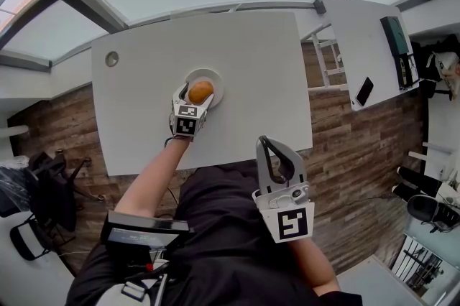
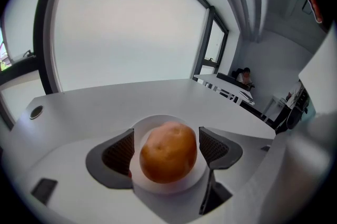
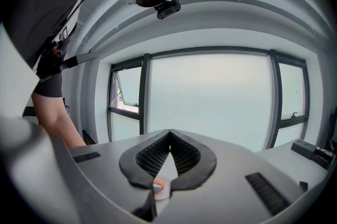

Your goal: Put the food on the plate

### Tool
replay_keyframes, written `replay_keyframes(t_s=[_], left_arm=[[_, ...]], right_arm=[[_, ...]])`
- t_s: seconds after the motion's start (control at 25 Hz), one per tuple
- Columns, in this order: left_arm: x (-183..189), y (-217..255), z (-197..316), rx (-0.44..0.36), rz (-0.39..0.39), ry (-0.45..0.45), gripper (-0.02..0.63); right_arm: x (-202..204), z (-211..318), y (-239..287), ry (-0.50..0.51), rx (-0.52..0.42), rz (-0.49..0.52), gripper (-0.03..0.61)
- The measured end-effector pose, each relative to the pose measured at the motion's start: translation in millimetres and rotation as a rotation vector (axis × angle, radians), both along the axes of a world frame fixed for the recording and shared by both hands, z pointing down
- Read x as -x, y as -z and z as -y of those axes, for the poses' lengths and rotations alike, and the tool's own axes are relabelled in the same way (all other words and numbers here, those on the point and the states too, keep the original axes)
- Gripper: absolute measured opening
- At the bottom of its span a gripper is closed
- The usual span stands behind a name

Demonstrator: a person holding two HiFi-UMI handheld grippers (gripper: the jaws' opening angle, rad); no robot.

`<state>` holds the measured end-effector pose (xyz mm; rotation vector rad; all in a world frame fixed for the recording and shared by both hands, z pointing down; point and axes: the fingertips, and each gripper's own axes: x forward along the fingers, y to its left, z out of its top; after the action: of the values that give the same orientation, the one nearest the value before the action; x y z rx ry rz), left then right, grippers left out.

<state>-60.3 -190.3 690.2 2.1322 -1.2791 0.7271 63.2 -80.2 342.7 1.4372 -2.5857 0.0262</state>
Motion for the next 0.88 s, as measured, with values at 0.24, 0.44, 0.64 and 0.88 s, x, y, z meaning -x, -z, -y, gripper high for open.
replay_keyframes(t_s=[0.24,0.44,0.64,0.88], left_arm=[[0,7,-7,-0.014,-0.004,-0.004,0.371],[2,19,-12,-0.045,-0.017,0.010,0.371],[0,41,-14,-0.102,-0.037,0.032,0.371],[2,72,-23,-0.175,-0.062,0.076,0.371]], right_arm=[[0,-5,3,0.001,-0.008,0.011,0.006],[4,-10,4,0.020,-0.012,0.016,0.006],[7,-13,7,0.048,-0.021,0.029,0.006],[13,-19,11,0.085,-0.030,0.044,0.006]])
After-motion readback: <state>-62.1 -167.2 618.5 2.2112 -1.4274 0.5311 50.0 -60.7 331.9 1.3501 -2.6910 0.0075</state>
